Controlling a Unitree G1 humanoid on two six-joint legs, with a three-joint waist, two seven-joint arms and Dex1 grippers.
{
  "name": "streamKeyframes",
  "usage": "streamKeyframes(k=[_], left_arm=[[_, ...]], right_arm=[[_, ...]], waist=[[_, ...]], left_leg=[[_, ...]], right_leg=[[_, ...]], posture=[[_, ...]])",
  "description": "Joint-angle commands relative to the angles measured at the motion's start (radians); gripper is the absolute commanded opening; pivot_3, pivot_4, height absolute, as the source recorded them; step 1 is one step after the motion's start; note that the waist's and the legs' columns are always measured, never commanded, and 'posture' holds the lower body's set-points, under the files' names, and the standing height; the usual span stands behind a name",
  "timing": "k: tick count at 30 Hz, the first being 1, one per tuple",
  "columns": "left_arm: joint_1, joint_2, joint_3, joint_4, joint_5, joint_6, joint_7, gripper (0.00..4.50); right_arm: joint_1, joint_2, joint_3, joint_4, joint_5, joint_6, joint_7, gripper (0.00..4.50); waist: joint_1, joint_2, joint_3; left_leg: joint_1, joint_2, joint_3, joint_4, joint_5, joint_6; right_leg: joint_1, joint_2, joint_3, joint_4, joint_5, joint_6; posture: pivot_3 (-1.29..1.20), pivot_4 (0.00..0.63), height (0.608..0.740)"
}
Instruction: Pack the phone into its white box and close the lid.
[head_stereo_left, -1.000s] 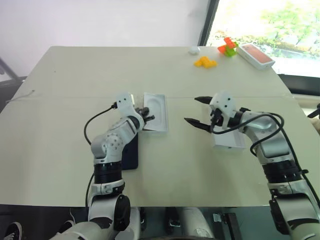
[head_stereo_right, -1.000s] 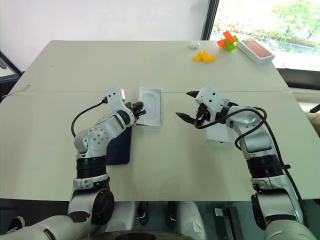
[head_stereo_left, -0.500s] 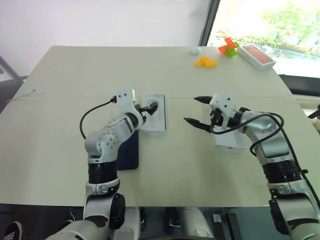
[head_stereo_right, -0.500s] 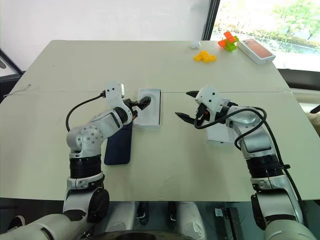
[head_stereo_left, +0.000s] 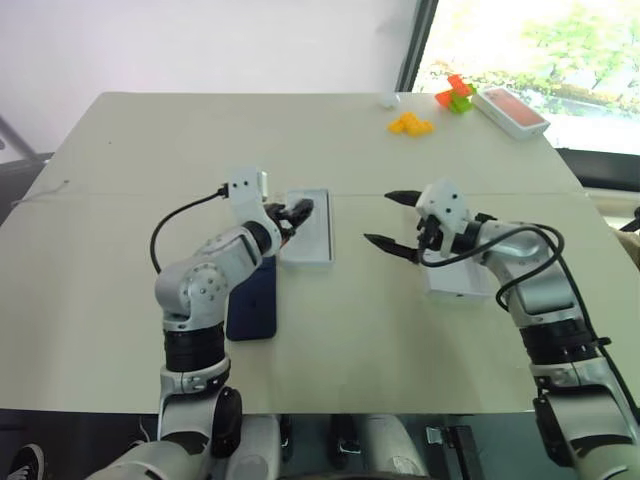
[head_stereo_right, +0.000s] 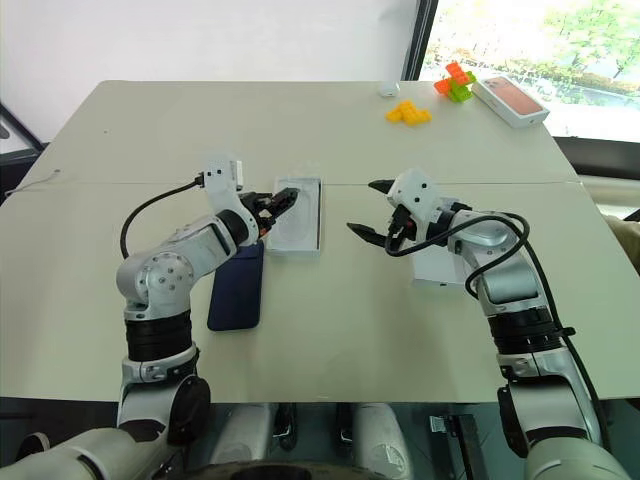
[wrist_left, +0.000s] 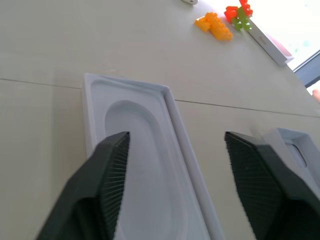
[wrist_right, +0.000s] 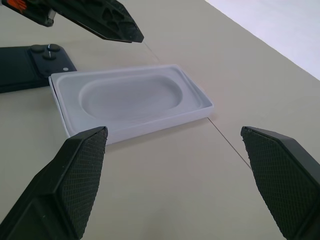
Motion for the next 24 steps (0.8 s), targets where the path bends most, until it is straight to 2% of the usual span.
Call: streamKeyframes(k=[1, 3, 9, 12, 22, 24], left_arm=[[-0.008, 0.002, -0.035, 0.03, 0.04, -0.056, -0.01, 1.02], [-0.004, 0.012, -0.079, 0.064, 0.069, -0.072, -0.032, 0.06], [-0.046, 0.009, -0.147, 0.195, 0.107, -0.04, -0.066, 0.06], [-0.078, -0.017, -0.115, 0.264, 0.107, -0.001, -0.032, 0.06], [-0.114, -0.002, -0.183, 0.287, 0.168, -0.064, -0.098, 0.06], [-0.102, -0.003, -0.166, 0.259, 0.155, -0.045, -0.099, 0.06]], right_arm=[[-0.018, 0.008, -0.007, -0.042, 0.007, -0.004, -0.007, 4.5], [-0.018, 0.011, -0.008, -0.043, 0.007, -0.003, -0.009, 4.5], [-0.016, 0.006, -0.011, -0.045, -0.001, -0.008, -0.012, 4.5], [-0.012, 0.0, -0.019, -0.049, 0.005, -0.001, -0.01, 4.5], [-0.008, -0.003, -0.02, -0.059, 0.002, 0.002, -0.021, 4.5], [-0.008, -0.007, -0.019, -0.057, 0.0, 0.001, -0.018, 4.5]], waist=[[0.0, 0.0, 0.0], [0.001, 0.0, 0.0], [0.0, 0.0, 0.0], [0.0, 0.0, 0.0], [0.0, 0.0, 0.0], [0.0, 0.0, 0.0]], left_leg=[[0.0, 0.0, 0.0, 0.0, 0.0, 0.0], [0.0, 0.0, 0.0, 0.0, 0.0, 0.0], [0.0, 0.0, 0.0, 0.0, 0.0, 0.0], [0.0, 0.0, 0.0, 0.0, 0.0, 0.0], [0.0, 0.0, 0.0, -0.001, 0.0, 0.0], [0.0, 0.0, 0.0, -0.001, 0.0, 0.0]], right_leg=[[0.0, 0.0, 0.0, 0.0, 0.0, 0.0], [0.0, 0.0, 0.0, 0.0, 0.0, 0.0], [0.0, 0.0, 0.0, 0.0, 0.0, 0.0], [0.0, 0.0, 0.0, 0.0, 0.0, 0.0], [0.0, 0.0, 0.0, 0.0, 0.0, 0.0], [0.0, 0.0, 0.0, 0.0, 0.0, 0.0]], posture=[[0.0, 0.15, 0.737], [0.0, 0.15, 0.737], [0.0, 0.15, 0.737], [0.0, 0.15, 0.737], [0.0, 0.15, 0.737], [0.0, 0.15, 0.737]])
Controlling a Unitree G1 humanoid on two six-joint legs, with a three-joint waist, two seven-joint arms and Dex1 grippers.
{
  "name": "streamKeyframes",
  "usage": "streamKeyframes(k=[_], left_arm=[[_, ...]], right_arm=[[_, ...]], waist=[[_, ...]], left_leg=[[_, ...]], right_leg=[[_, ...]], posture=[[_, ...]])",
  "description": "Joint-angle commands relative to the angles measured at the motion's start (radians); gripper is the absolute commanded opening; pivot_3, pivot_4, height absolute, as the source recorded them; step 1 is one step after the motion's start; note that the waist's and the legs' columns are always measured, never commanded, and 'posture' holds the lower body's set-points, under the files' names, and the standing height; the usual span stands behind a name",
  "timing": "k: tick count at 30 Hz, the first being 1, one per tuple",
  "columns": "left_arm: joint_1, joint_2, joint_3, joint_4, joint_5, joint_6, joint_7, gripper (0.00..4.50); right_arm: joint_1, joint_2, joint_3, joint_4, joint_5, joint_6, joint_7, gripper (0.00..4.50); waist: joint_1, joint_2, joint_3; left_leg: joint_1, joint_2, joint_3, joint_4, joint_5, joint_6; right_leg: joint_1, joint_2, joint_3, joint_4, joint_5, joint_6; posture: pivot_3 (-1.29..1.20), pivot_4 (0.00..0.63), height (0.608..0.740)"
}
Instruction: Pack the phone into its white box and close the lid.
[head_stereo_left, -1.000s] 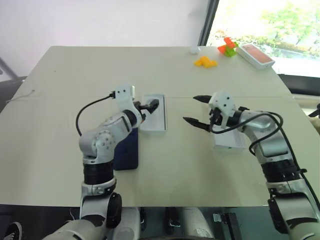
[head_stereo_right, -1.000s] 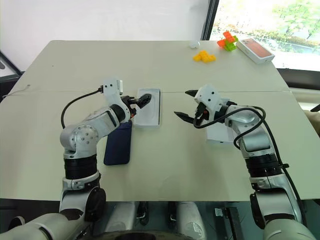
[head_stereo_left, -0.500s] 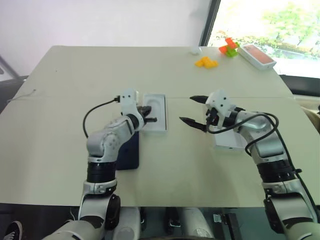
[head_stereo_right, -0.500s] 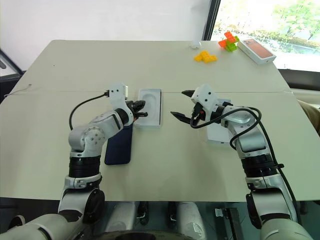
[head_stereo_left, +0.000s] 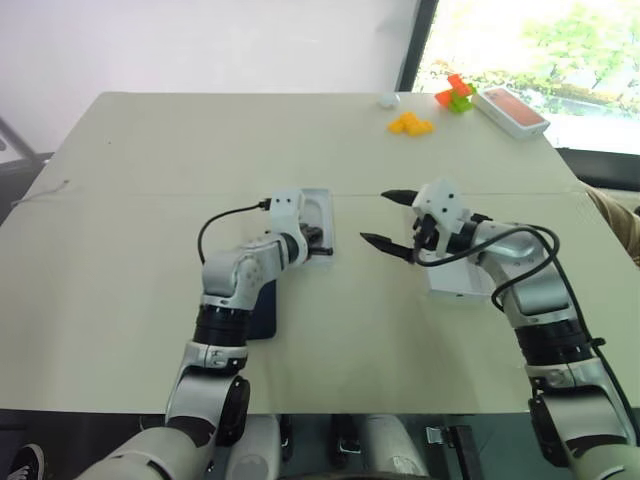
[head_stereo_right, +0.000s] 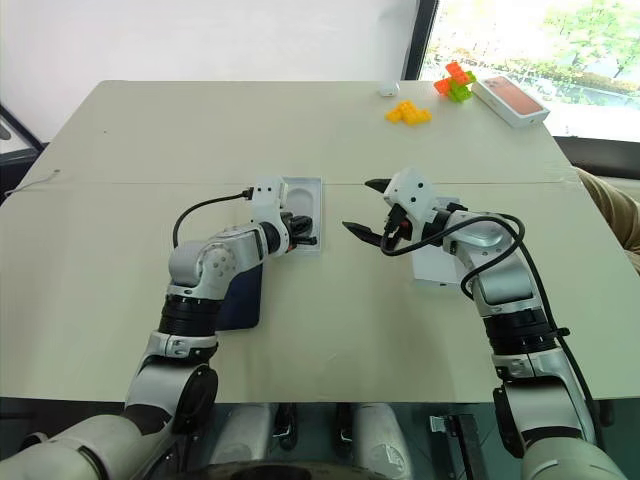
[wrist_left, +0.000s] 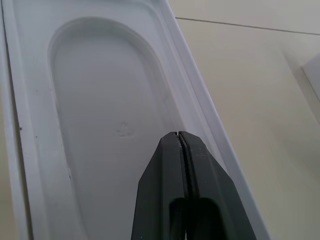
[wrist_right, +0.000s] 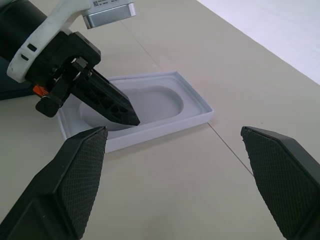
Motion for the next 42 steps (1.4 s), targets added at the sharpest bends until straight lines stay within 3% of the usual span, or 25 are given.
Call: streamKeyframes(k=[1, 8, 13, 16, 23, 28, 32, 38, 41, 42], left_arm=[[-0.004, 0.008, -0.001, -0.066, 0.004, -0.008, -0.016, 0.06], [0.041, 0.118, -0.073, -0.214, 0.071, -0.024, -0.038, 0.06], [0.06, 0.122, 0.068, -0.289, -0.018, -0.015, -0.062, 0.06], [0.083, 0.214, 0.126, -0.361, -0.085, -0.006, -0.164, 0.86], [0.283, 0.579, 0.256, -0.447, -0.216, -0.044, -0.529, 4.37], [0.487, 0.733, 0.378, -0.491, -0.283, -0.134, -0.746, 4.45], [0.585, 0.766, 0.424, -0.498, -0.27, -0.199, -0.783, 4.45], [0.704, 0.769, 0.483, -0.522, -0.314, -0.139, -0.765, 4.45], [0.718, 0.752, 0.547, -0.501, -0.415, -0.042, -0.726, 4.5], [0.717, 0.751, 0.57, -0.485, -0.464, 0.01, -0.714, 4.5]], right_arm=[[-0.008, -0.011, -0.019, -0.037, 0.004, -0.006, 0.0, 4.5], [-0.014, -0.004, -0.019, -0.036, 0.006, -0.004, 0.0, 4.5], [-0.026, -0.006, -0.02, -0.039, 0.014, 0.012, 0.009, 4.5], [-0.036, -0.004, -0.015, -0.065, 0.03, 0.042, 0.022, 4.5], [-0.044, 0.037, 0.035, -0.154, 0.063, 0.149, 0.034, 4.5], [-0.065, 0.075, 0.084, -0.177, 0.067, 0.194, 0.044, 4.5], [-0.081, 0.086, 0.109, -0.177, 0.06, 0.193, 0.058, 4.5], [-0.06, 0.078, 0.118, -0.209, 0.08, 0.166, 0.109, 4.5], [-0.037, 0.095, 0.138, -0.238, 0.091, 0.16, 0.125, 3.67], [-0.021, 0.088, 0.165, -0.248, 0.061, 0.123, 0.134, 3.16]], waist=[[0.0, 0.0, 0.0], [-0.001, 0.0, 0.0], [0.001, 0.0, 0.0], [-0.004, 0.0, 0.0], [-0.025, 0.0, 0.0], [-0.023, 0.001, 0.001], [-0.017, 0.001, 0.001], [-0.011, 0.001, 0.001], [-0.01, 0.001, 0.001], [-0.01, 0.001, 0.001]], left_leg=[[0.0, 0.0, 0.0, 0.0, 0.0, 0.0], [0.0, 0.0, 0.0, 0.0, 0.0, -0.001], [0.0, 0.0, 0.0, 0.0, 0.0, 0.0], [0.0, 0.0, 0.0, 0.0, 0.0, 0.0], [0.001, 0.001, 0.0, -0.004, 0.001, -0.002], [0.0, 0.001, -0.001, -0.005, 0.0, -0.002], [-0.001, 0.0, -0.001, -0.005, 0.0, -0.001], [-0.001, 0.0, -0.001, -0.006, -0.001, 0.0], [-0.001, 0.0, -0.001, -0.007, -0.001, 0.0], [-0.001, 0.0, -0.001, -0.007, -0.001, 0.0]], right_leg=[[0.0, 0.0, 0.0, 0.0, 0.0, 0.0], [0.0, 0.0, 0.0, 0.0, 0.0, 0.0], [0.0, 0.0, 0.0, 0.0, 0.0, 0.0], [0.0, 0.0, 0.0, 0.0, 0.0, 0.0], [-0.001, 0.0, 0.0, 0.0, 0.0, -0.001], [-0.002, -0.001, 0.0, 0.0, -0.001, -0.002], [-0.002, -0.002, 0.0, -0.002, -0.001, -0.002], [-0.003, -0.002, 0.0, -0.003, -0.001, -0.002], [-0.003, -0.002, 0.0, -0.003, -0.001, -0.002], [-0.003, -0.002, 0.0, -0.003, -0.001, -0.002]], posture=[[0.0, 0.15, 0.737], [0.0, 0.15, 0.737], [0.0, 0.15, 0.737], [0.0, 0.15, 0.737], [0.0, 0.15, 0.737], [0.0, 0.15, 0.737], [0.0, 0.15, 0.737], [0.0, 0.15, 0.737], [0.0, 0.15, 0.737], [0.0, 0.15, 0.737]])
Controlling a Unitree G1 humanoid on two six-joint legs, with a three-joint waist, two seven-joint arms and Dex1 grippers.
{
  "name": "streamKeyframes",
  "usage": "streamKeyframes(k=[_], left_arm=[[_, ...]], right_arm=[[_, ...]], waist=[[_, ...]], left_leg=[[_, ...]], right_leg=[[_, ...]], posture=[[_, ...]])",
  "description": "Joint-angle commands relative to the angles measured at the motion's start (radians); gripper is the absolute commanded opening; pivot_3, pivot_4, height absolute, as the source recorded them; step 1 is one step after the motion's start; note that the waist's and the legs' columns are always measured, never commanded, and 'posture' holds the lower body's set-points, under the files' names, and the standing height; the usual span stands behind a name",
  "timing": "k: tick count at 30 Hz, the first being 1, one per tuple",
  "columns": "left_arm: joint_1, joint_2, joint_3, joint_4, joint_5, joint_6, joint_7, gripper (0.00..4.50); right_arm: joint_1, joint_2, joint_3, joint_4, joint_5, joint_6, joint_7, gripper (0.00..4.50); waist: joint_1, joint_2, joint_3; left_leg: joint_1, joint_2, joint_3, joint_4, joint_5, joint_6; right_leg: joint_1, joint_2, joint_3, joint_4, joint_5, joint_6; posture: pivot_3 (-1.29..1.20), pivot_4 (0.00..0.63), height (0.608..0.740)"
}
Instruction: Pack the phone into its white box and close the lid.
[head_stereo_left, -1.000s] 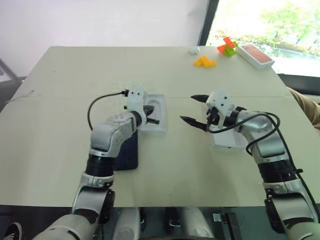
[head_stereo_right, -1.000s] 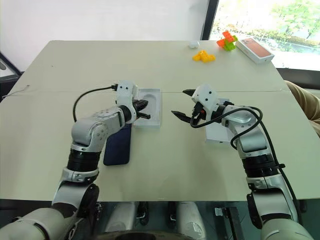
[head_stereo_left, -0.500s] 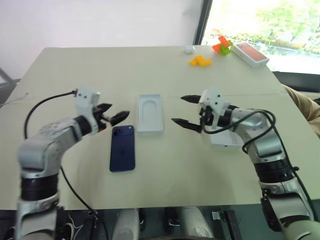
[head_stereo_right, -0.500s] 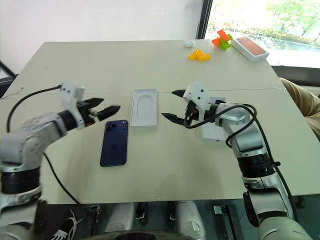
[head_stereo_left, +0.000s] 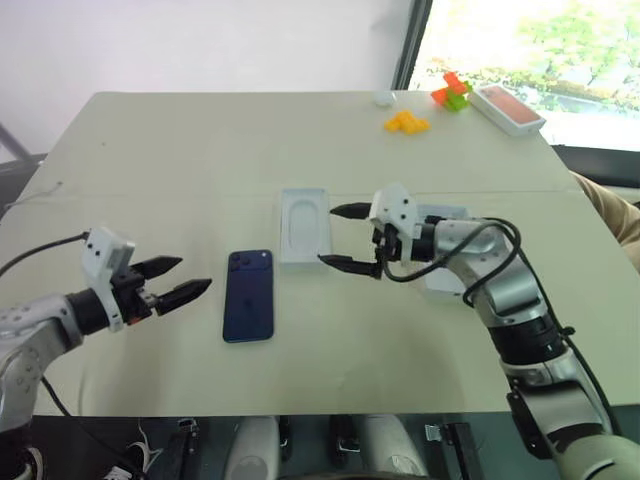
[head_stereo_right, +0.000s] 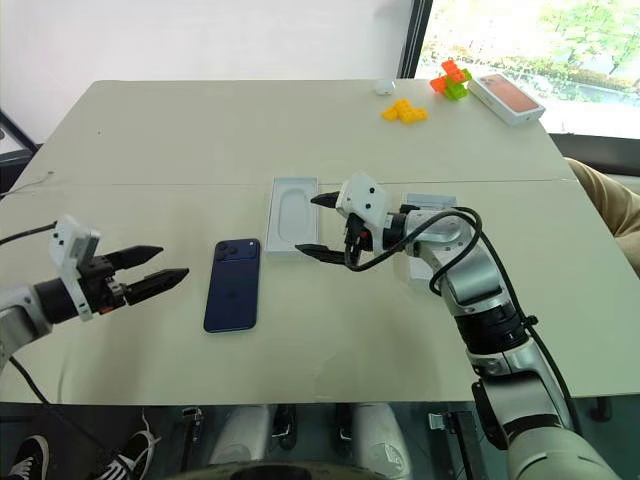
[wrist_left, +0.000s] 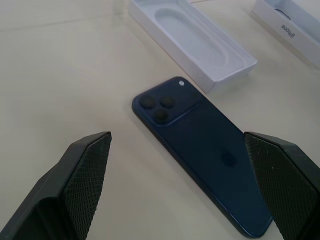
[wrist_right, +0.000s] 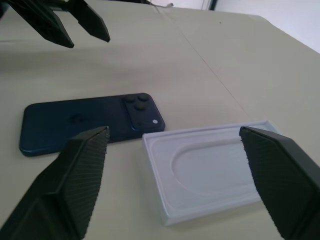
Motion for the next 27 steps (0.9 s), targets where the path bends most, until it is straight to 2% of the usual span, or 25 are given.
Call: streamKeyframes(k=[1, 6, 9, 11, 16, 22, 27], left_arm=[[0.006, 0.001, 0.111, 0.009, -0.147, 0.127, 0.031, 4.5], [0.036, 0.009, 0.145, 0.059, -0.239, 0.259, 0.07, 4.5], [0.022, 0.003, 0.117, 0.094, -0.241, 0.309, 0.128, 4.5], [0.026, -0.014, 0.068, 0.056, -0.222, 0.318, 0.179, 4.5], [-0.028, -0.112, 0.028, 0.017, -0.275, 0.411, 0.33, 4.5], [-0.093, -0.19, 0.047, 0.039, -0.385, 0.507, 0.438, 4.5], [-0.105, -0.237, -0.011, 0.04, -0.345, 0.49, 0.515, 4.5]], right_arm=[[0.041, -0.008, 0.07, -0.072, -0.057, -0.117, 0.026, 2.64], [0.079, -0.004, 0.151, -0.043, -0.161, -0.272, 0.023, 0.05], [0.076, -0.013, 0.207, 0.014, -0.269, -0.412, 0.009, 0.05], [0.064, -0.016, 0.252, 0.079, -0.37, -0.521, -0.026, 0.05], [0.033, 0.018, 0.306, 0.217, -0.504, -0.674, -0.103, 0.05], [0.001, 0.077, 0.349, 0.353, -0.636, -0.772, -0.218, 0.05], [-0.03, 0.119, 0.368, 0.406, -0.7, -0.81, -0.276, 0.05]], waist=[[0.0, 0.0, 0.0], [0.001, 0.0, 0.0], [0.003, 0.0, 0.0], [0.004, -0.001, 0.0], [0.007, -0.002, -0.001], [0.004, -0.002, -0.001], [0.004, -0.002, -0.002]], left_leg=[[0.0, 0.0, 0.0, 0.0, 0.0, 0.0], [0.0, 0.0, 0.0, 0.0, 0.0, 0.0], [0.0, 0.0, 0.0, 0.0, 0.0, 0.0], [0.0, 0.0, 0.0, 0.0, 0.0, 0.0], [0.0, 0.0, 0.0, 0.0, 0.0, 0.0], [0.001, 0.0, 0.0, 0.0, 0.001, -0.001], [0.002, 0.0, 0.0, 0.0, 0.001, -0.001]], right_leg=[[0.0, 0.0, 0.0, 0.0, 0.0, 0.0], [0.0, 0.0, 0.0, -0.002, 0.0, 0.001], [0.0, 0.0, 0.0, -0.002, 0.0, 0.001], [0.001, 0.0, 0.0, -0.003, 0.0, 0.0], [0.002, 0.0, 0.0, -0.004, 0.0, 0.0], [0.003, 0.001, 0.0, -0.004, 0.0, 0.0], [0.005, 0.001, 0.0, -0.004, 0.0, 0.0]], posture=[[0.0, 0.15, 0.737], [0.0, 0.15, 0.737], [0.0, 0.15, 0.737], [0.0, 0.15, 0.737], [0.0, 0.15, 0.737], [0.0, 0.15, 0.737], [0.0, 0.15, 0.737]])
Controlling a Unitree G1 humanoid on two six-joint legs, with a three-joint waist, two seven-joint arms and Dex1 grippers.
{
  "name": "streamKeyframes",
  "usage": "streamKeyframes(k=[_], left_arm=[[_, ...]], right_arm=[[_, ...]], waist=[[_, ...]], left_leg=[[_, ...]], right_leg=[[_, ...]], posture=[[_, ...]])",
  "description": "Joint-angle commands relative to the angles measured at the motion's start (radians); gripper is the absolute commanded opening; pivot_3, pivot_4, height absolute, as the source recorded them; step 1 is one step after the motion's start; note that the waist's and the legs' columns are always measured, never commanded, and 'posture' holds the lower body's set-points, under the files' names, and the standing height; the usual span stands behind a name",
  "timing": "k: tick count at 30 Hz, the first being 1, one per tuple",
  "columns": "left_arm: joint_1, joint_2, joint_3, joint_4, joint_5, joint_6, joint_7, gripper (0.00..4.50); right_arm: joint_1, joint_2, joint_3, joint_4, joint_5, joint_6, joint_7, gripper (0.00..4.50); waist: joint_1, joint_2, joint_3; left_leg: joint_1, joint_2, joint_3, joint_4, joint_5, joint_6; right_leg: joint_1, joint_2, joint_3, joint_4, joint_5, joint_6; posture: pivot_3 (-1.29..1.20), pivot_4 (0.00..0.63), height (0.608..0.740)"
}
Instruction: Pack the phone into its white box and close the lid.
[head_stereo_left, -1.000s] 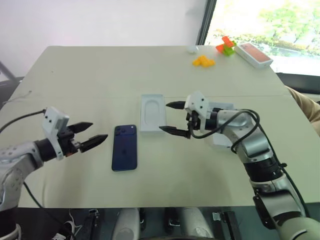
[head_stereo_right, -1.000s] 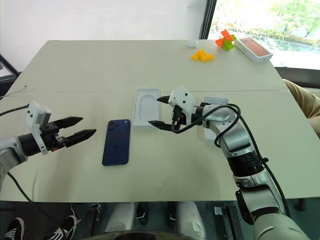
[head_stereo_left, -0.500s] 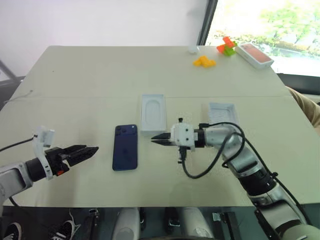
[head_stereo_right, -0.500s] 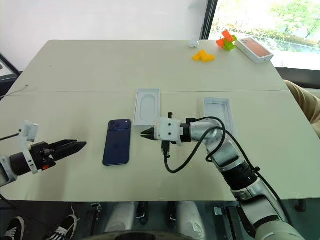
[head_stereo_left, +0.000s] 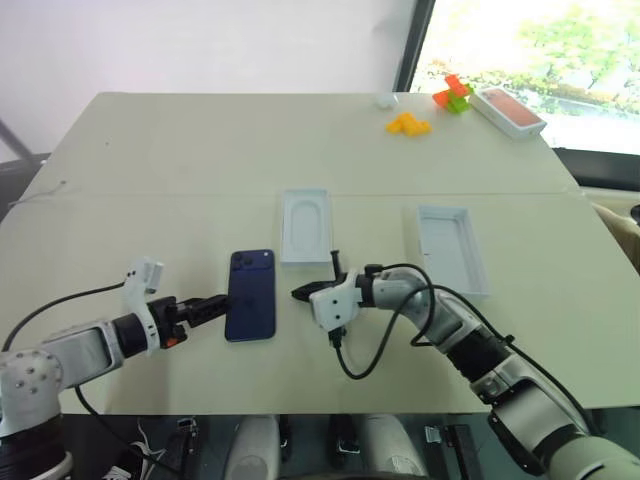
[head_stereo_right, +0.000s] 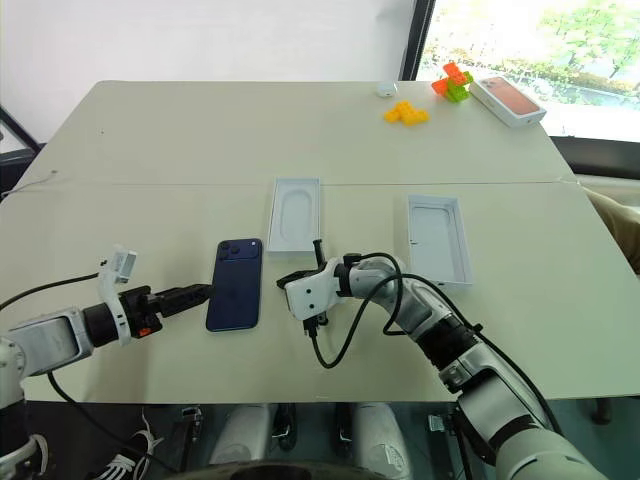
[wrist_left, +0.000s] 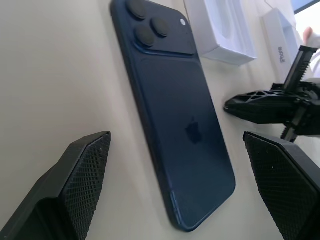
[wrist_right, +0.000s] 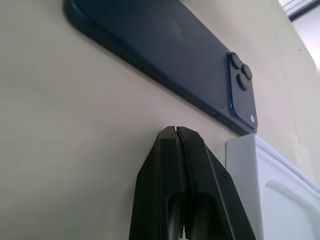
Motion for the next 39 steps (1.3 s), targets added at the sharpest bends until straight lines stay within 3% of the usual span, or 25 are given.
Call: streamKeyframes(k=[1, 7, 19, 27, 30, 37, 39], left_arm=[[0.004, -0.036, -0.055, 0.008, 0.028, -0.003, 0.058, 4.5], [-0.024, -0.085, -0.07, 0.028, 0.016, -0.002, 0.116, 4.5], [-0.041, -0.191, -0.098, 0.016, -0.066, 0.029, 0.202, 4.5], [-0.046, -0.249, -0.06, 0.046, -0.204, 0.041, 0.293, 4.5], [-0.054, -0.234, -0.071, 0.03, -0.267, 0.044, 0.338, 4.5], [-0.048, -0.133, -0.113, 0.042, -0.592, -0.073, 0.518, 4.5], [-0.035, -0.091, -0.147, 0.029, -0.603, -0.089, 0.542, 4.5]], right_arm=[[-0.034, 0.032, 0.023, 0.028, -0.062, -0.034, -0.055, 0.05], [-0.067, 0.054, 0.049, 0.09, -0.142, -0.067, -0.116, 0.05], [-0.088, 0.136, 0.076, 0.166, -0.178, -0.08, -0.155, 0.05], [-0.082, 0.13, 0.068, 0.17, -0.17, -0.084, -0.143, 0.05], [-0.08, 0.127, 0.061, 0.168, -0.167, -0.079, -0.141, 0.05], [-0.071, 0.128, 0.06, 0.157, -0.167, -0.076, -0.139, 0.05], [-0.068, 0.131, 0.055, 0.151, -0.16, -0.069, -0.135, 0.05]], waist=[[0.002, 0.0, 0.0], [0.008, 0.0, -0.001], [0.001, 0.0, -0.02], [0.002, 0.002, -0.021], [0.003, 0.002, -0.021], [0.004, 0.0, -0.02], [0.004, -0.001, -0.019]], left_leg=[[0.001, 0.0, 0.0, 0.0, 0.0, 0.0], [0.016, -0.001, 0.0, -0.005, -0.001, 0.0], [0.022, -0.001, 0.0, -0.009, 0.0, -0.001], [0.027, -0.001, 0.0, -0.011, -0.001, -0.001], [0.027, -0.001, 0.0, -0.011, -0.001, -0.002], [0.024, -0.001, -0.001, -0.011, -0.002, -0.003], [0.022, -0.001, -0.001, -0.011, -0.002, -0.003]], right_leg=[[0.001, 0.0, 0.0, 0.0, 0.0, 0.0], [0.016, -0.001, 0.0, -0.006, 0.0, 0.0], [0.021, 0.0, 0.0, -0.008, 0.0, 0.0], [0.026, 0.0, 0.0, -0.009, -0.001, 0.0], [0.026, 0.0, 0.0, -0.01, -0.001, 0.0], [0.023, 0.0, 0.0, -0.01, -0.001, 0.0], [0.022, 0.0, 0.0, -0.01, -0.001, 0.0]], posture=[[0.0, 0.15, 0.737], [0.0, 0.15, 0.737], [0.0, 0.15, 0.737], [0.0, 0.15, 0.737], [0.0, 0.15, 0.737], [0.0, 0.15, 0.737], [0.0, 0.15, 0.737]])
